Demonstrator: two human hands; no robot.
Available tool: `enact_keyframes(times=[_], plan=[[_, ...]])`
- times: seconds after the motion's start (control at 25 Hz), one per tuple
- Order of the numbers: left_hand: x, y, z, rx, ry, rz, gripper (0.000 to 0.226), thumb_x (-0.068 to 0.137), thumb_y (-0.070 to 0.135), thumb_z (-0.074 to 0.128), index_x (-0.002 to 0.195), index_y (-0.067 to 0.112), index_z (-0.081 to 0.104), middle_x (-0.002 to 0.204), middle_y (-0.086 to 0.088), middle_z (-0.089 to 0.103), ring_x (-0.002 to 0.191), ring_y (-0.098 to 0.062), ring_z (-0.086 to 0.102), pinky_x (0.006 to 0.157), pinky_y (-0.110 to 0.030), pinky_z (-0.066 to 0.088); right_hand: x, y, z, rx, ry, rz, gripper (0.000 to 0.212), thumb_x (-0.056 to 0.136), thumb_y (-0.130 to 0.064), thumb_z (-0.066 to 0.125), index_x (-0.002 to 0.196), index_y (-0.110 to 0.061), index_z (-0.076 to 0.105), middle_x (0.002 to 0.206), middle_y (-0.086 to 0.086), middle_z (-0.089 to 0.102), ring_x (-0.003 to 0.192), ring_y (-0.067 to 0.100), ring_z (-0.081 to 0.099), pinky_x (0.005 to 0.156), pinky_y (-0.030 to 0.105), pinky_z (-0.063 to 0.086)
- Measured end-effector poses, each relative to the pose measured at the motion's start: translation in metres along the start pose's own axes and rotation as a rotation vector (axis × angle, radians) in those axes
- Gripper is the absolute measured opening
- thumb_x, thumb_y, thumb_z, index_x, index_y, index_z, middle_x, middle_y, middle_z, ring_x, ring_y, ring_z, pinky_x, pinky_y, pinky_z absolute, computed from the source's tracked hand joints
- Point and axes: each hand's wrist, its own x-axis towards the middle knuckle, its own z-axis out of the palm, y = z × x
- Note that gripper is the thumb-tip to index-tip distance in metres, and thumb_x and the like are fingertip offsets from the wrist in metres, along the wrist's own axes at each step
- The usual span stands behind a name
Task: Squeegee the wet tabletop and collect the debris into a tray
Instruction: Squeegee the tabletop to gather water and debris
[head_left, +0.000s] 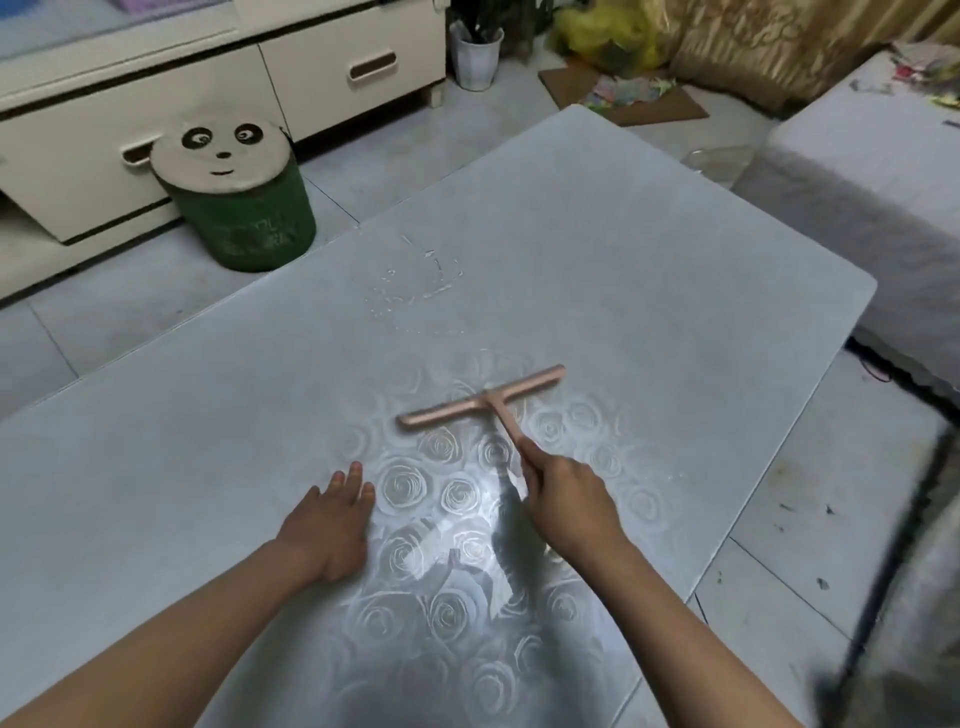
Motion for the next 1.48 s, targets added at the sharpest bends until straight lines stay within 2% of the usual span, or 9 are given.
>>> enact_keyframes(times=[0.16,0.32,0.52,0.64,0.8,0.88,1.08,1.24,1.48], plan=[[0.002,-0.005,-0.02,0.009,-0.019,-0.027,0.054,0.099,0.027,0.026,0.15,0.011,0.019,0.159,-0.016,0.008,0.139,-0.029,0.031,0.112,-0.035,0.024,-0.001,0.005,-0.029,-0.003,0.074,-0.017,0.043,0.098,-0.024,0.039,0.137,-0.045,0.041,0.091,0.007,0.067,0.084,0.028,0.061,0.062,0.035,0.044],[0.019,-0.024,-0.047,0.001,-0.013,0.046,0.034,0.097,0.032,0.034,0.116,0.02,0.06,0.116,-0.003,0.061,0.106,-0.024,0.058,0.091,-0.032,0.046,-0.032,0.026,-0.026,-0.041,0.002,-0.035,0.066,0.096,-0.03,0.039,0.136,-0.066,0.001,0.078,0.001,0.064,0.074,0.023,0.059,0.055,0.031,0.035],[0.043,-0.032,-0.065,-0.119,0.011,0.025,0.032,0.096,0.029,0.035,0.118,0.026,0.059,0.12,0.001,0.06,0.109,-0.02,0.057,0.093,-0.033,0.045,0.094,-0.049,-0.032,0.004,-0.043,-0.058,0.045,0.101,-0.023,0.032,0.143,-0.038,0.036,0.101,0.013,0.064,0.094,0.032,0.059,0.074,0.034,0.047],[0.053,-0.036,-0.079,-0.166,0.147,-0.082,0.032,0.097,0.024,0.033,0.125,0.024,0.049,0.117,-0.003,0.061,0.105,-0.023,0.06,0.086,-0.029,0.044,0.117,-0.055,-0.056,0.003,-0.021,-0.034,0.042,0.1,-0.023,0.036,0.137,-0.041,0.044,0.101,0.01,0.067,0.096,0.031,0.06,0.072,0.034,0.046],[0.061,-0.04,-0.083,-0.188,0.299,-0.198,0.025,0.1,0.03,0.029,0.109,0.021,0.051,0.103,0.0,0.063,0.095,-0.021,0.063,0.079,-0.03,0.046,0.051,-0.026,-0.06,-0.073,-0.041,-0.056,0.058,0.096,-0.04,0.036,0.128,-0.076,0.004,0.084,0.001,0.067,0.082,0.023,0.063,0.063,0.029,0.039],[0.062,-0.039,-0.079,-0.19,0.301,-0.205,0.029,0.101,0.036,0.027,0.105,0.022,0.052,0.103,0.001,0.063,0.096,-0.02,0.062,0.08,-0.03,0.046,0.061,-0.031,-0.046,-0.07,-0.081,-0.096,0.06,0.098,-0.038,0.029,0.129,-0.074,-0.008,0.076,0.001,0.055,0.07,0.025,0.055,0.062,0.031,0.036],[0.059,-0.03,-0.079,-0.232,0.279,-0.239,0.043,0.101,0.042,0.021,0.092,0.023,0.059,0.098,0.003,0.063,0.093,-0.018,0.062,0.076,-0.027,0.044,0.151,-0.072,-0.039,0.001,-0.036,-0.125,0.045,0.101,-0.023,0.032,0.143,-0.037,0.035,0.099,0.012,0.062,0.092,0.031,0.058,0.069,0.031,0.039],[0.05,0.003,-0.092,-0.275,0.303,-0.231,0.049,0.1,0.048,0.022,0.063,0.025,0.046,0.079,0.004,0.058,0.085,-0.018,0.063,0.066,-0.026,0.039,0.095,-0.014,-0.069,0.139,0.053,-0.144,0.038,0.101,-0.035,0.036,0.137,-0.039,0.044,0.088,0.006,0.061,0.082,0.024,0.058,0.069,0.033,0.046],[0.042,0.086,-0.087,-0.148,0.319,-0.058,0.027,0.096,0.025,0.035,0.113,0.017,0.055,0.121,-0.001,0.053,0.111,-0.021,0.052,0.083,-0.03,0.044,-0.087,0.168,-0.127,0.076,-0.03,0.036,0.037,0.088,-0.024,0.064,0.12,-0.041,0.062,0.088,-0.001,0.07,0.085,0.005,0.068,0.074,0.009,0.044]])
